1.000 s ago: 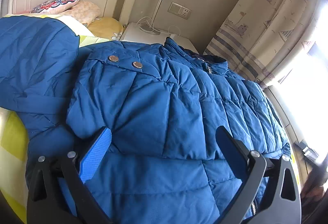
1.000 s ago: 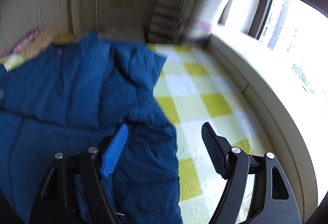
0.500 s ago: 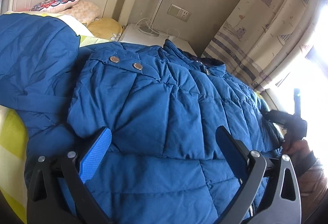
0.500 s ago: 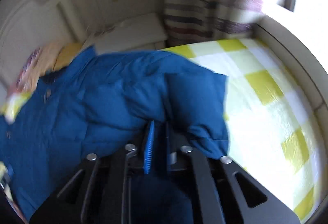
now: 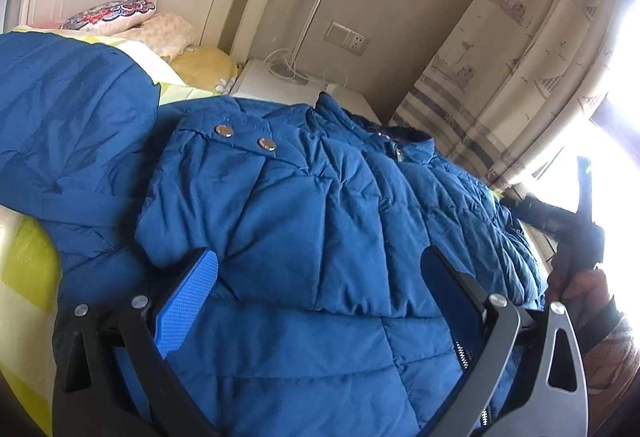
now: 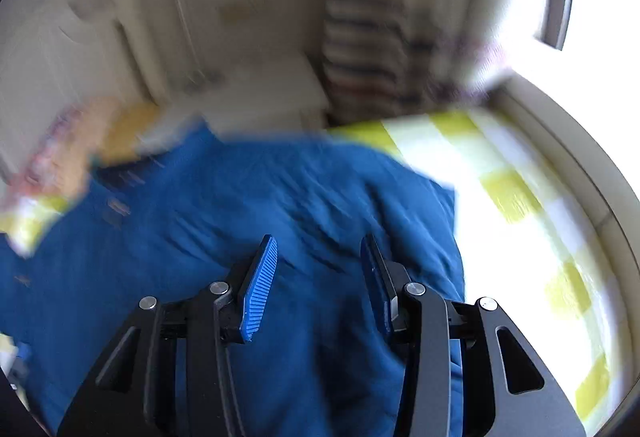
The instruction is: Fold large clothes
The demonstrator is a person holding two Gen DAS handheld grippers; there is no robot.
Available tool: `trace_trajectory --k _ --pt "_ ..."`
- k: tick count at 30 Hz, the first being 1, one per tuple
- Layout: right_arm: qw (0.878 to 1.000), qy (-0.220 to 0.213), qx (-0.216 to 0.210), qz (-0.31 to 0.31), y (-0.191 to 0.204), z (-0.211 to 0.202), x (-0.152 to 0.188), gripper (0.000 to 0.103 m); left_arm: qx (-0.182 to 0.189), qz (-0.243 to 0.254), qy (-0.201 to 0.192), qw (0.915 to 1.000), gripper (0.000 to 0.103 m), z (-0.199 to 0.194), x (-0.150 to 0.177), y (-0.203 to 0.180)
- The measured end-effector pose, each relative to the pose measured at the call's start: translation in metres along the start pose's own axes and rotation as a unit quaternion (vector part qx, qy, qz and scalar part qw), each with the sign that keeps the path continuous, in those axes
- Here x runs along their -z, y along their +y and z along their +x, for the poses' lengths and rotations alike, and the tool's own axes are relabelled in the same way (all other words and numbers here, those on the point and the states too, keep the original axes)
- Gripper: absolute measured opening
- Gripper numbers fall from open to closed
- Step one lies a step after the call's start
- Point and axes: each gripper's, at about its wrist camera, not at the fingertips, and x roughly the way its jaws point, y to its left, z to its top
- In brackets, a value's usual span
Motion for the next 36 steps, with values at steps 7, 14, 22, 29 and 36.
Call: trace_trajectory --k 7,14,22,29,36 --pt "0.995 0.101 0.011 -0.018 0.028 0.049 -0.005 0.065 0.005 -0.014 0.016 0.9998 0.101 0.004 0.000 0.006" --pt "0.987 0.022 -0.041 -0.153 0.087 -0.046 0.059 0.087 -0.021 0.006 0.033 0.9992 0.101 0.013 0.000 -0.002" --pt "0.990 0.057 -0.006 -0.131 0.074 -0.052 0.104 0.088 -0.030 0.016 0.053 0.9980 0.101 0.020 0.000 -0.003" --pt "0.995 0.050 0.040 -0.077 0.040 -0.032 0.116 0.092 0.046 -0.047 0.037 0.9972 0.100 -0.008 -0.007 0.025" --pt "0.995 0.047 0.038 -0.079 0.039 -0.031 0.116 0.095 -0.038 -0.240 -0.154 0.9576 0.100 -0.135 -0.041 0.179"
